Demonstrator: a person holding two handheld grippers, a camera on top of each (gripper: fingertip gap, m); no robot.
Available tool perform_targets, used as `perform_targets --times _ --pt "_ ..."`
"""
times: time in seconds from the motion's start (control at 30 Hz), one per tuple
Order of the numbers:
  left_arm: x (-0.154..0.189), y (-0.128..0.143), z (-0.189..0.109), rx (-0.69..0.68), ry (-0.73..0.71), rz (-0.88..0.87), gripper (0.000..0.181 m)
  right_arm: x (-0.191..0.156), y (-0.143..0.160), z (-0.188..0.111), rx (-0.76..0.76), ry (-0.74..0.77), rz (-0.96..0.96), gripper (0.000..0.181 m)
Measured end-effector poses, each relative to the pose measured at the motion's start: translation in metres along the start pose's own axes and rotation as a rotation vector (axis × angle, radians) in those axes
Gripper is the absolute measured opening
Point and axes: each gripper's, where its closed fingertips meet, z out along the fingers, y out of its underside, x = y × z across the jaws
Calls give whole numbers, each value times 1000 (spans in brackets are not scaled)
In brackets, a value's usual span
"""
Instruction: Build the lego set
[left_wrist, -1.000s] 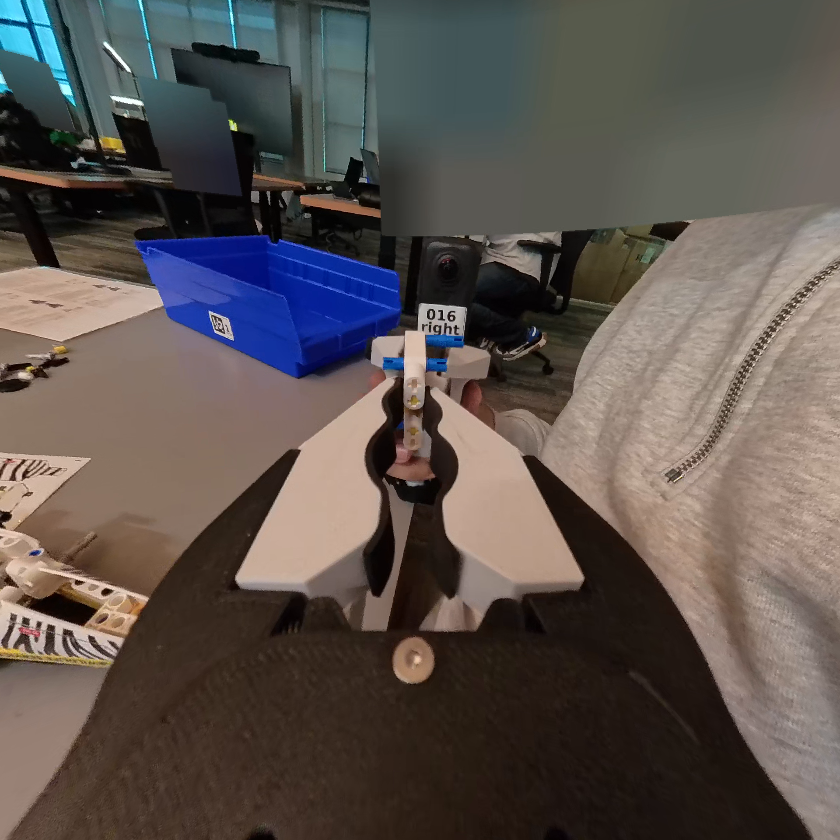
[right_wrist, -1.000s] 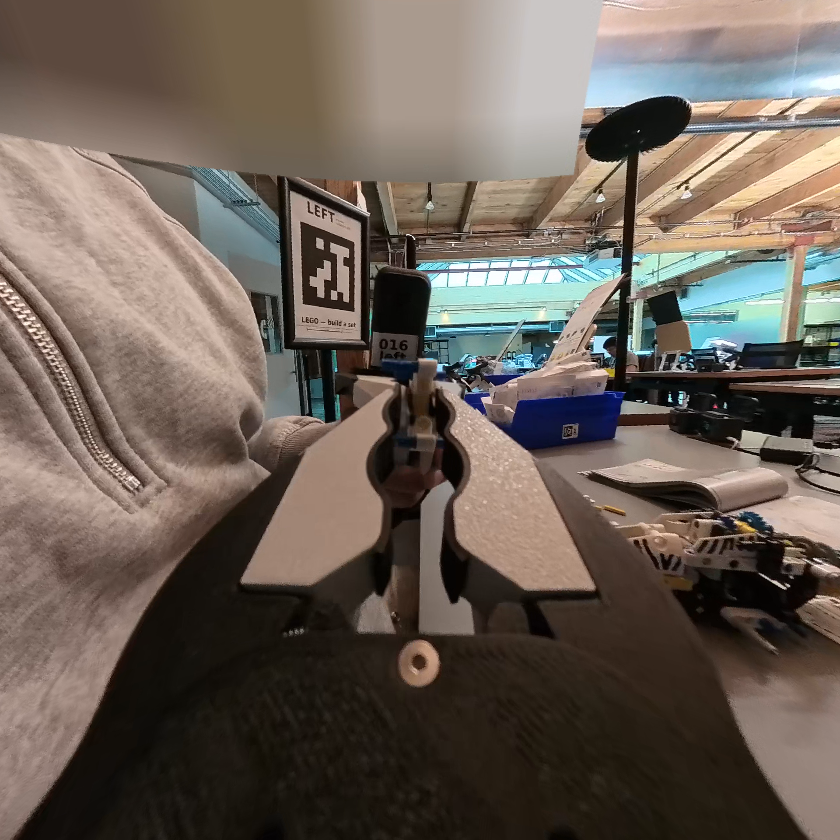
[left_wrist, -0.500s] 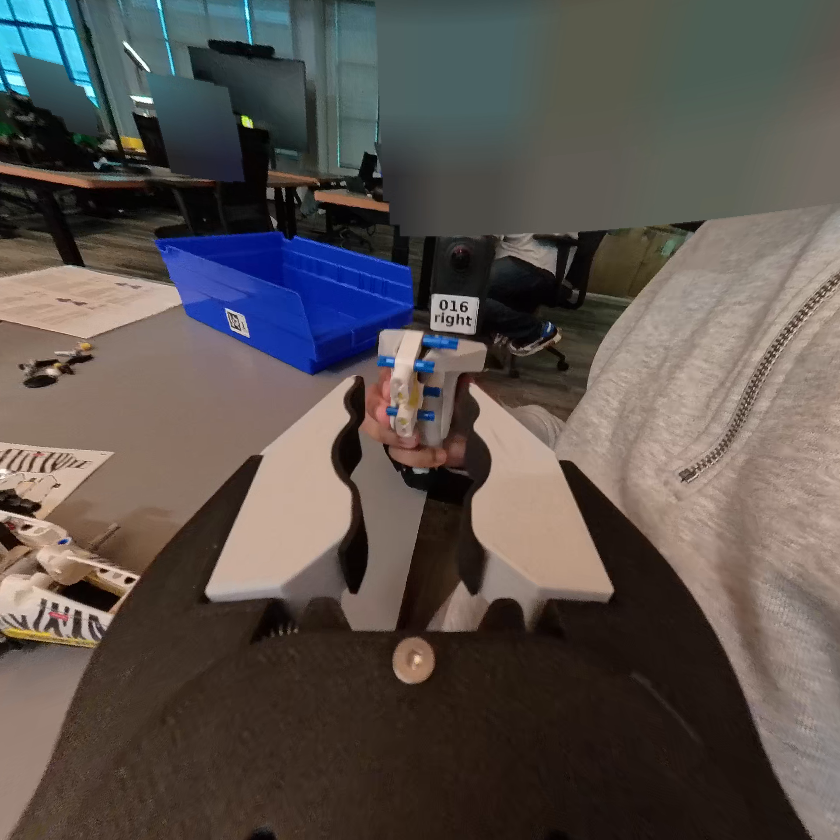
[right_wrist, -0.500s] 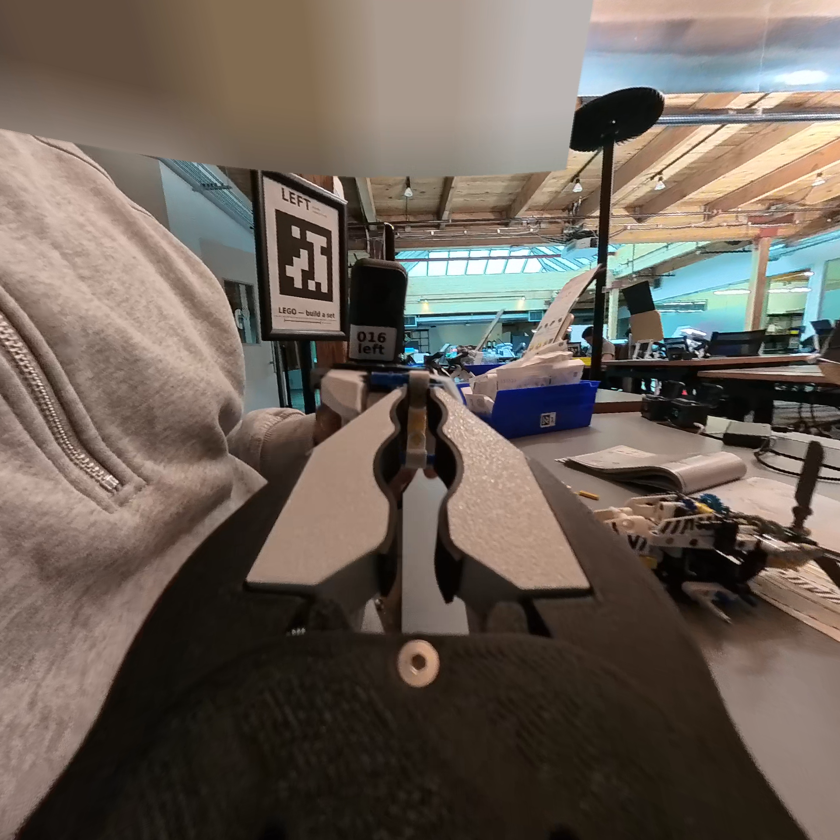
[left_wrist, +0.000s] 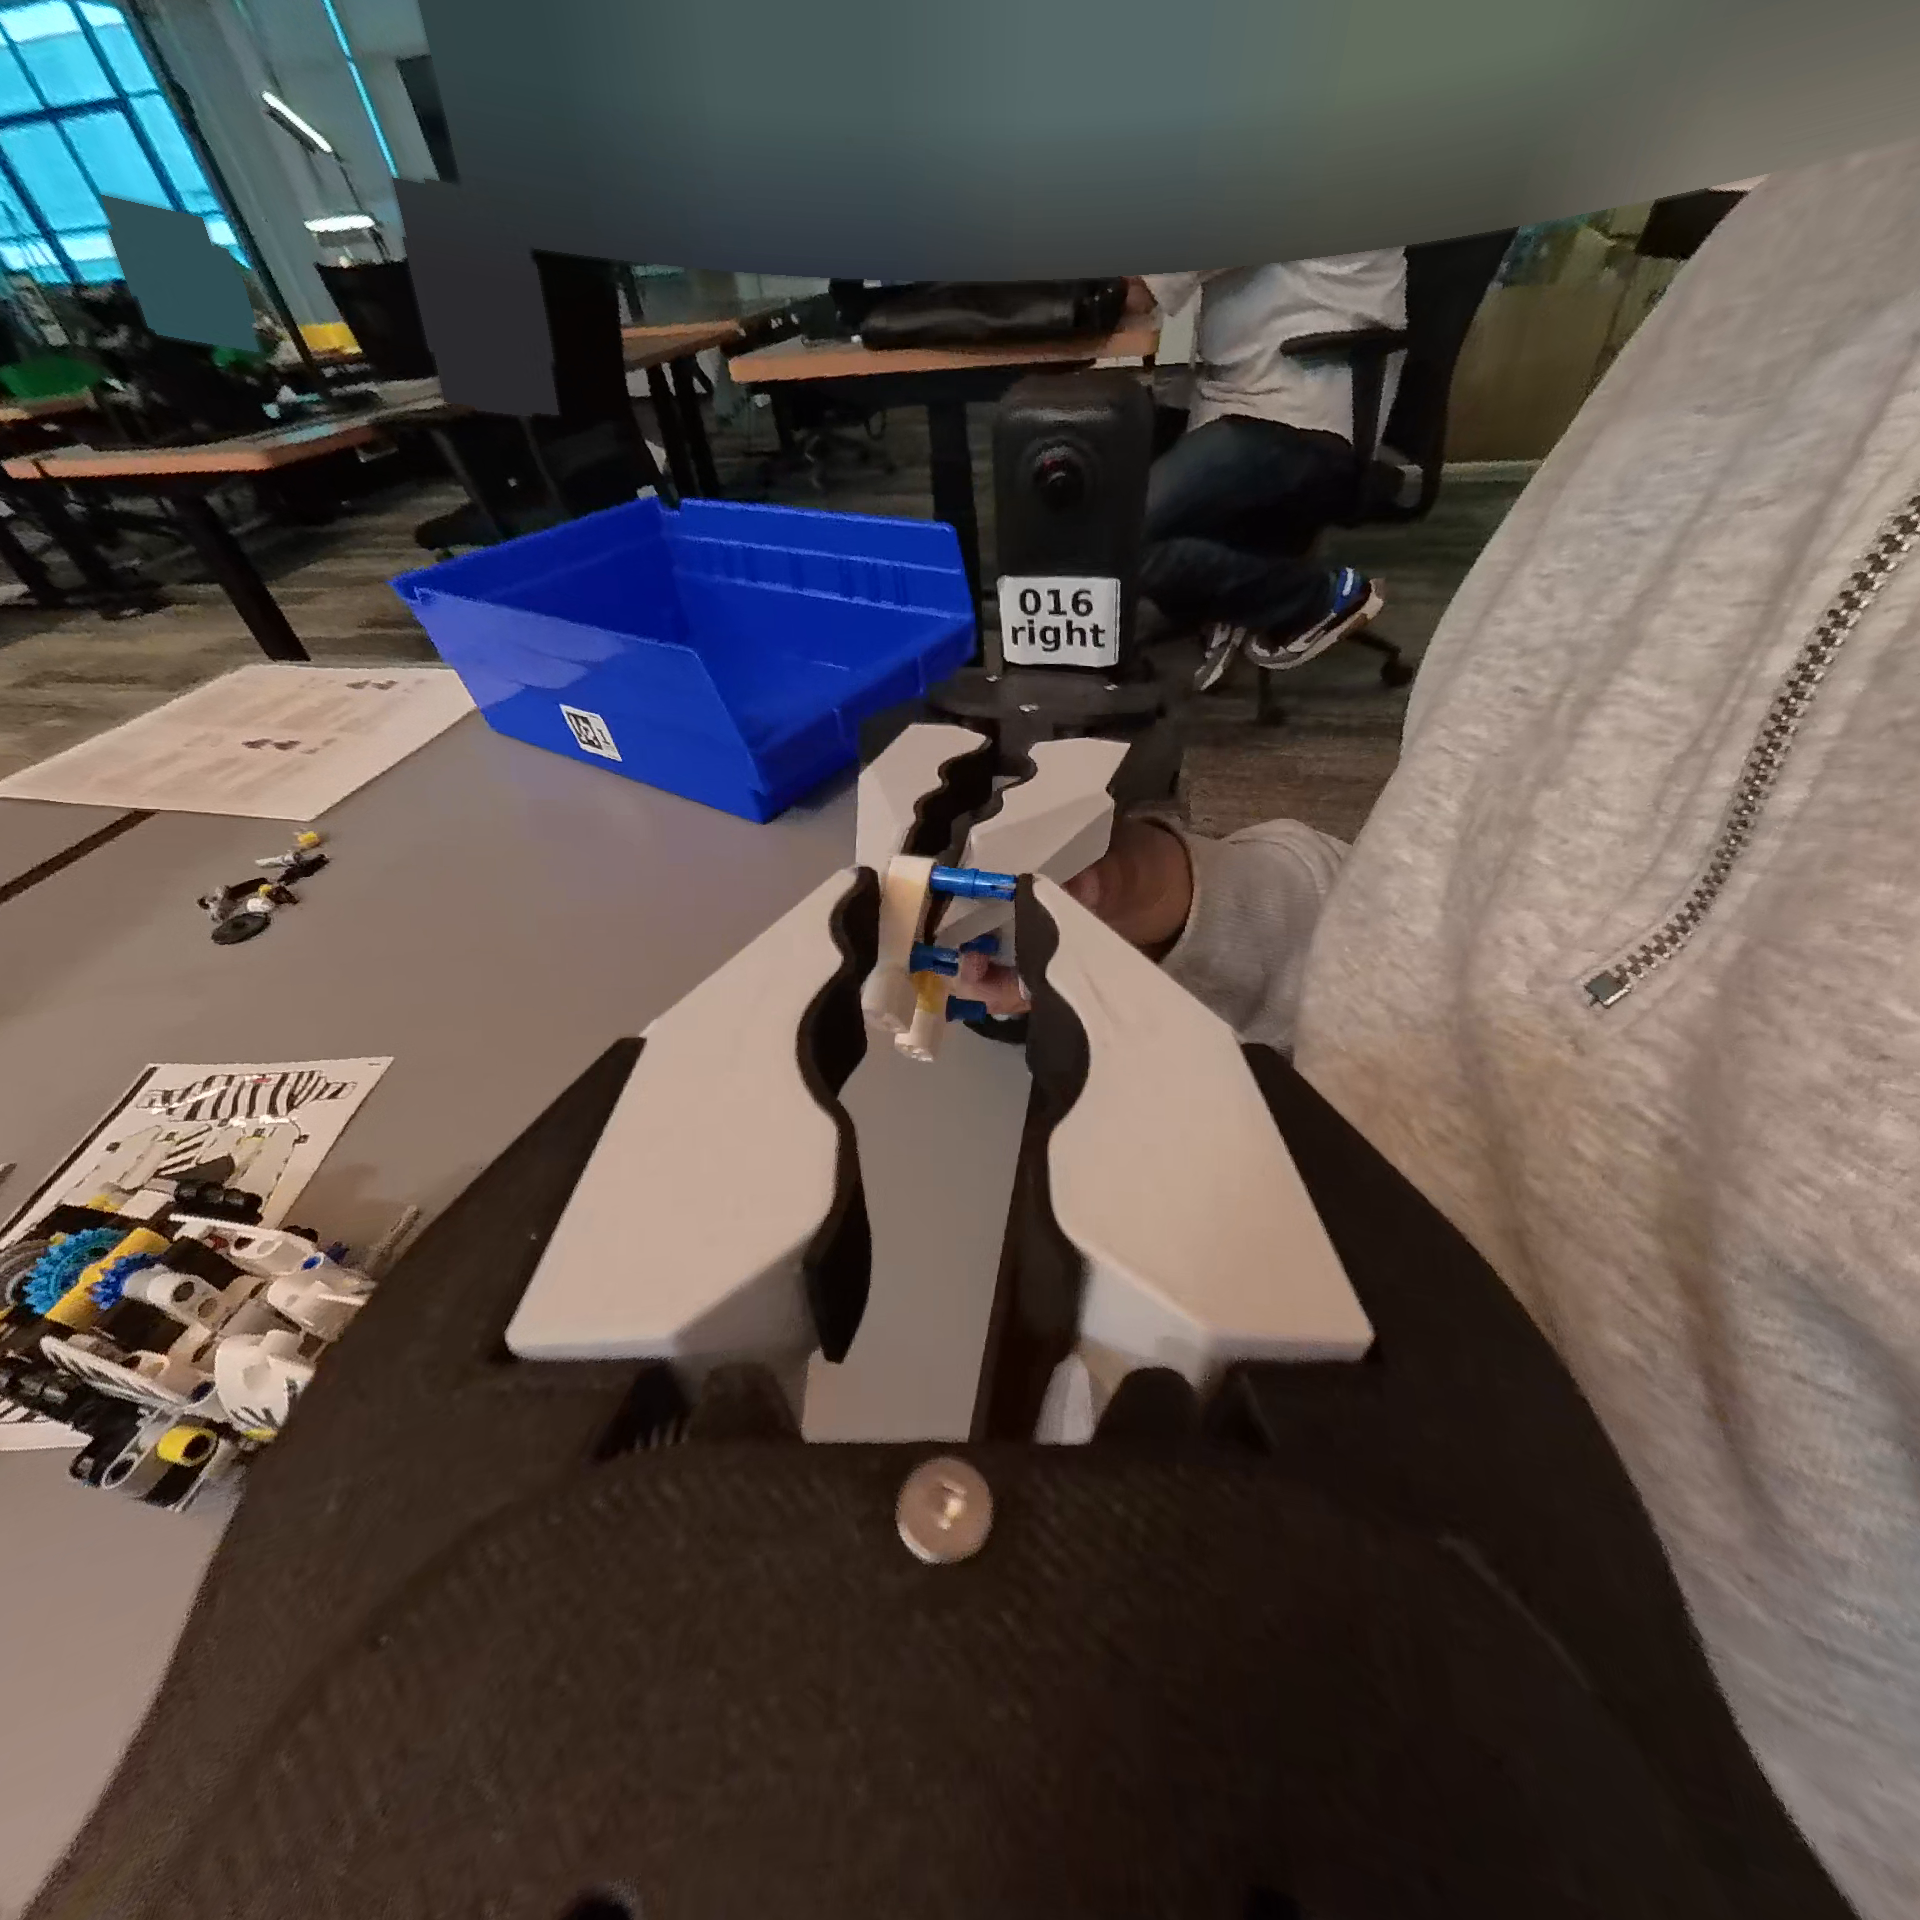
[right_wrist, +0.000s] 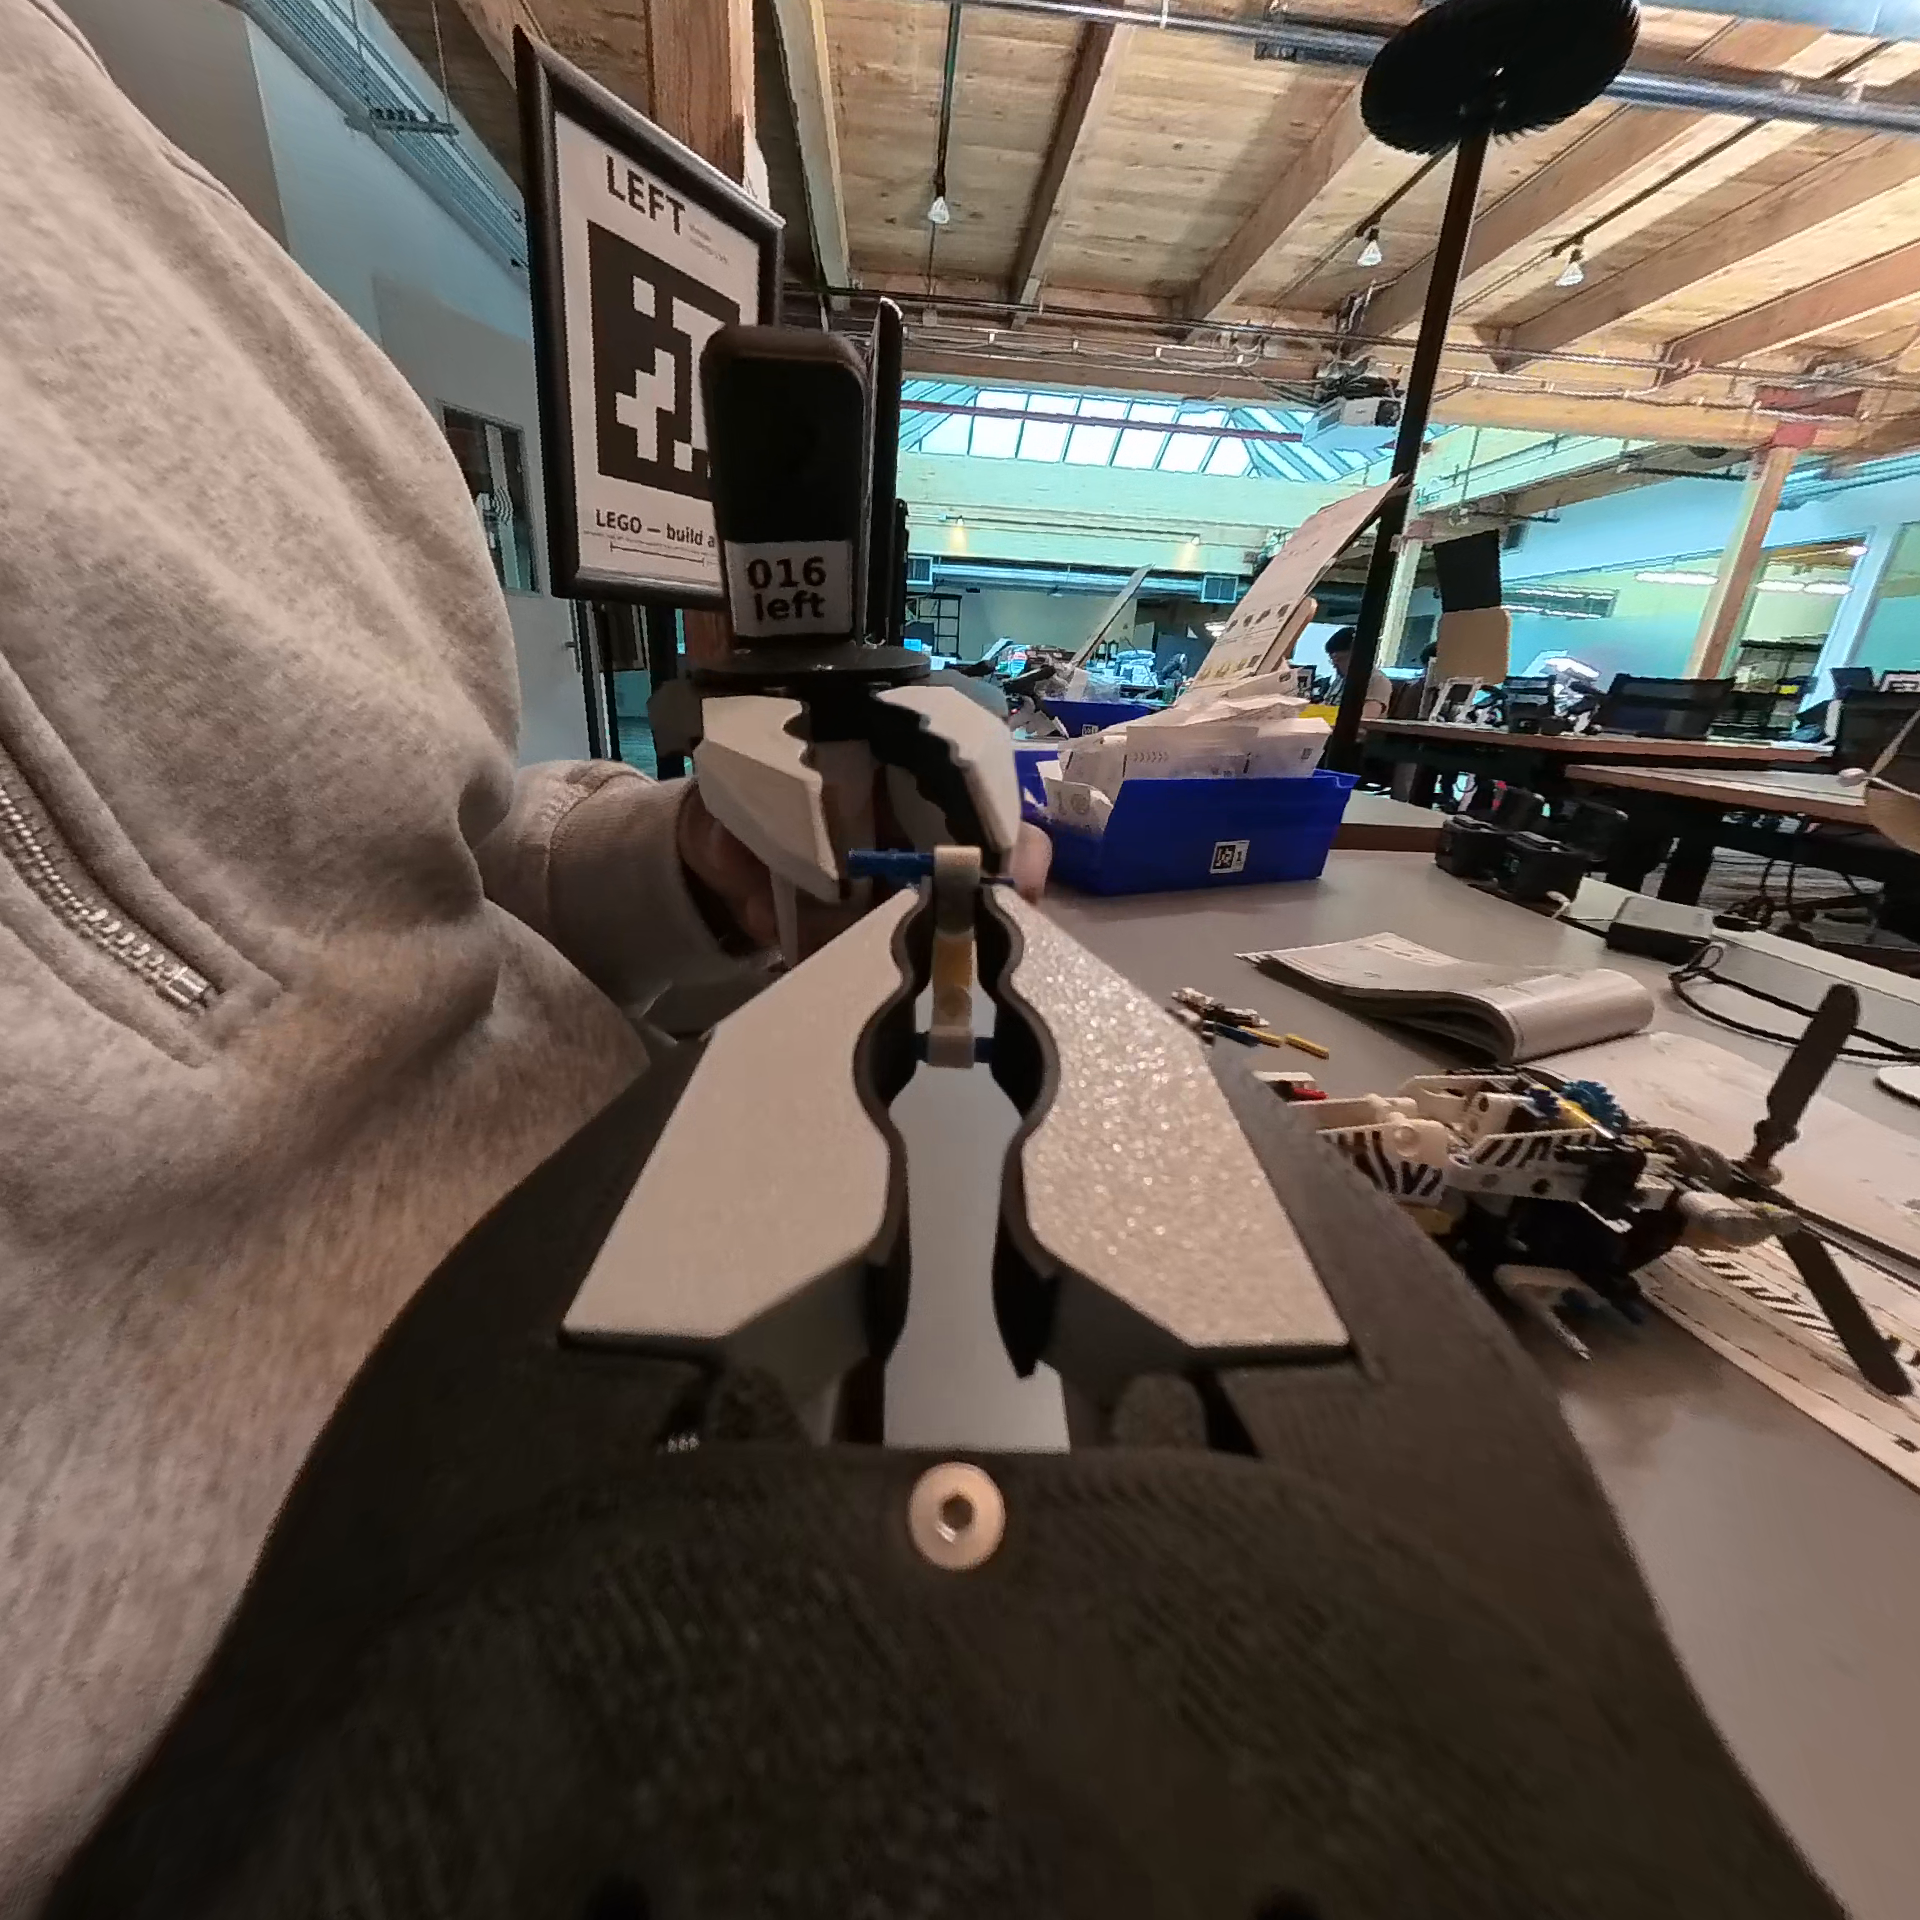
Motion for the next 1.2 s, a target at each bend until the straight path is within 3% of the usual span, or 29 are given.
perform_targets --times 1.2 --pt "2 -6 5 58 58 -135 22 -2 -6 -6 -15 37 -87 5"
